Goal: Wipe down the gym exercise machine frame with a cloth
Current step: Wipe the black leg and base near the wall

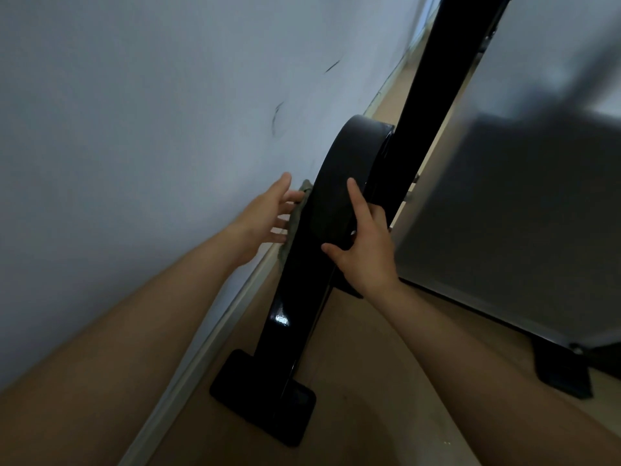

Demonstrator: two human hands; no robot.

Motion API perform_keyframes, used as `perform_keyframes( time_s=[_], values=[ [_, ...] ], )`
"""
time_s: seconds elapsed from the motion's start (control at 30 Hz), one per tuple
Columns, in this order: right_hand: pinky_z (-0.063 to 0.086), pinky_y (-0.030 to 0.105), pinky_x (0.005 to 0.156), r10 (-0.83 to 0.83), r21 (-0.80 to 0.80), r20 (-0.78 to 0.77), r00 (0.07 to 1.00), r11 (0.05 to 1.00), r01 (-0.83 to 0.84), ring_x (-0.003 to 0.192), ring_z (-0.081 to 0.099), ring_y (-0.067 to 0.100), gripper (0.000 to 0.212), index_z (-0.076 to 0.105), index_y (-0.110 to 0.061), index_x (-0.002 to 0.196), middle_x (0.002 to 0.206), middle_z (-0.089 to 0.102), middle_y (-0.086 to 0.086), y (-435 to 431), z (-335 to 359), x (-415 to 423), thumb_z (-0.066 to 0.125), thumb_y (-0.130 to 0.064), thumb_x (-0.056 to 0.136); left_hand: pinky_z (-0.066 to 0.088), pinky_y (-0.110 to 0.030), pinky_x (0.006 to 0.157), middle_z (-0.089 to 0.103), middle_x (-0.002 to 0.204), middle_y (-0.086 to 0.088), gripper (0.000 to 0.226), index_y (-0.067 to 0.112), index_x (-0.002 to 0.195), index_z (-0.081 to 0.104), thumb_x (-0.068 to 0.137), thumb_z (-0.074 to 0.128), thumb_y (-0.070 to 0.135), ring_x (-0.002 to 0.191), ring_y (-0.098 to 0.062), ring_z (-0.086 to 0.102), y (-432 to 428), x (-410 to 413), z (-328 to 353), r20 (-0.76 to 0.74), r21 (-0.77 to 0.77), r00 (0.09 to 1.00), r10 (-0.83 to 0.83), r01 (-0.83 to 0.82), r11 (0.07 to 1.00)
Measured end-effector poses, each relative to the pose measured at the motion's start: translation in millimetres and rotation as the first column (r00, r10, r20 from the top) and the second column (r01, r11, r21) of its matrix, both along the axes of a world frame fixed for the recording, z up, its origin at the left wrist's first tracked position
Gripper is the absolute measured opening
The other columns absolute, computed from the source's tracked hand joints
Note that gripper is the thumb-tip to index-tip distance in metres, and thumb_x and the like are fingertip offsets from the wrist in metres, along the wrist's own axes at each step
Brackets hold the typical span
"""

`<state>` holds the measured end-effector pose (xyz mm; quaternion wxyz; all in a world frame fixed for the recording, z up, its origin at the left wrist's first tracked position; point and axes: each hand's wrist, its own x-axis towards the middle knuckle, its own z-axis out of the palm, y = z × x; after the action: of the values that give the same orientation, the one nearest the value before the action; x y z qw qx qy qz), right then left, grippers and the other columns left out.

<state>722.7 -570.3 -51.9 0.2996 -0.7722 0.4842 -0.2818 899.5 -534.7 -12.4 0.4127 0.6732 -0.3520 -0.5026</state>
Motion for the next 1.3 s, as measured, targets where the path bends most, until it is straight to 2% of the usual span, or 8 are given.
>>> perform_keyframes(
  time_s=[0.23,0.37,0.6,0.73,0.83,1.03,1.2,1.3],
  values=[
    [0.051,0.047,0.104,0.010,0.000,0.003,1.000,1.000,-0.010,0.125,0.052,0.023,0.114,0.006,-0.052,0.155,0.145,0.037,0.000,-2,-2,-1,0.085,-0.018,0.080,0.045,-0.045,0.108,0.065,0.131,0.003,0.069,0.027,0.132,0.064,0.099,0.021,0.070,0.122,-0.022,0.060,-18,-4,6,-0.155,-0.130,0.986,0.063,-0.084,0.988],
    [0.051,0.046,0.104,0.019,0.005,0.009,1.000,1.000,-0.019,0.126,0.051,0.022,0.114,0.005,-0.052,0.155,0.146,0.037,0.000,-2,-2,-2,0.084,-0.019,0.080,0.043,-0.050,0.111,0.063,0.135,0.004,0.069,0.029,0.135,0.062,0.098,0.022,0.072,0.124,-0.023,0.058,-11,0,2,-0.147,-0.097,0.988,0.056,-0.071,0.993],
    [0.050,0.050,0.104,0.006,0.005,0.008,1.000,1.000,-0.006,0.132,0.048,0.025,0.114,0.003,-0.053,0.154,0.151,0.034,0.002,-1,-4,0,0.083,-0.017,0.081,0.050,-0.049,0.102,0.068,0.127,-0.002,0.079,0.027,0.131,0.066,0.093,0.019,0.078,0.118,-0.027,0.063,15,22,-2,-0.093,0.090,0.994,-0.052,0.060,0.994],
    [0.052,0.049,0.103,0.004,0.006,0.015,1.000,1.000,-0.004,0.130,0.050,0.025,0.115,0.003,-0.055,0.154,0.151,0.034,0.001,-2,-6,0,0.083,-0.018,0.081,0.051,-0.042,0.089,0.066,0.129,-0.003,0.083,0.025,0.134,0.063,0.092,0.016,0.079,0.117,-0.027,0.062,6,20,12,0.016,0.112,0.994,-0.107,0.105,0.988],
    [0.053,0.048,0.102,0.010,-0.003,0.014,1.000,1.000,-0.010,0.126,0.052,0.025,0.116,0.002,-0.056,0.153,0.150,0.035,0.002,-3,-7,-1,0.084,-0.019,0.080,0.053,-0.039,0.085,0.066,0.129,-0.003,0.083,0.024,0.135,0.063,0.091,0.020,0.080,0.117,-0.026,0.061,-8,15,22,0.000,0.066,0.997,-0.080,0.080,0.995],
    [0.049,0.046,0.107,0.015,-0.009,0.024,1.000,1.000,-0.015,0.134,0.046,0.022,0.116,0.002,-0.057,0.153,0.153,0.033,0.002,-3,-7,-1,0.084,-0.019,0.080,0.043,-0.051,0.111,0.064,0.135,0.003,0.082,0.023,0.137,0.062,0.091,0.024,0.080,0.125,-0.025,0.058,-38,5,30,-0.104,-0.111,0.995,-0.011,-0.001,0.994],
    [0.052,0.048,0.102,0.039,-0.021,0.006,0.999,0.999,-0.039,0.128,0.051,0.025,0.117,0.000,-0.057,0.152,0.150,0.034,0.004,-5,-6,-3,0.084,-0.019,0.080,0.039,-0.050,0.115,0.065,0.135,0.005,0.077,0.022,0.140,0.059,0.096,0.023,0.073,0.127,-0.020,0.057,-46,-3,29,-0.163,-0.236,0.986,-0.014,-0.025,0.972],
    [0.049,0.049,0.106,0.056,-0.011,0.031,0.998,0.998,-0.056,0.133,0.047,0.025,0.115,0.002,-0.054,0.154,0.151,0.033,0.004,-5,-5,-4,0.083,-0.017,0.081,0.038,-0.051,0.115,0.061,0.140,0.004,0.076,0.024,0.144,0.055,0.096,0.023,0.073,0.129,-0.022,0.055,-42,-3,26,-0.106,-0.201,0.994,-0.022,0.000,0.980]
  ],
)
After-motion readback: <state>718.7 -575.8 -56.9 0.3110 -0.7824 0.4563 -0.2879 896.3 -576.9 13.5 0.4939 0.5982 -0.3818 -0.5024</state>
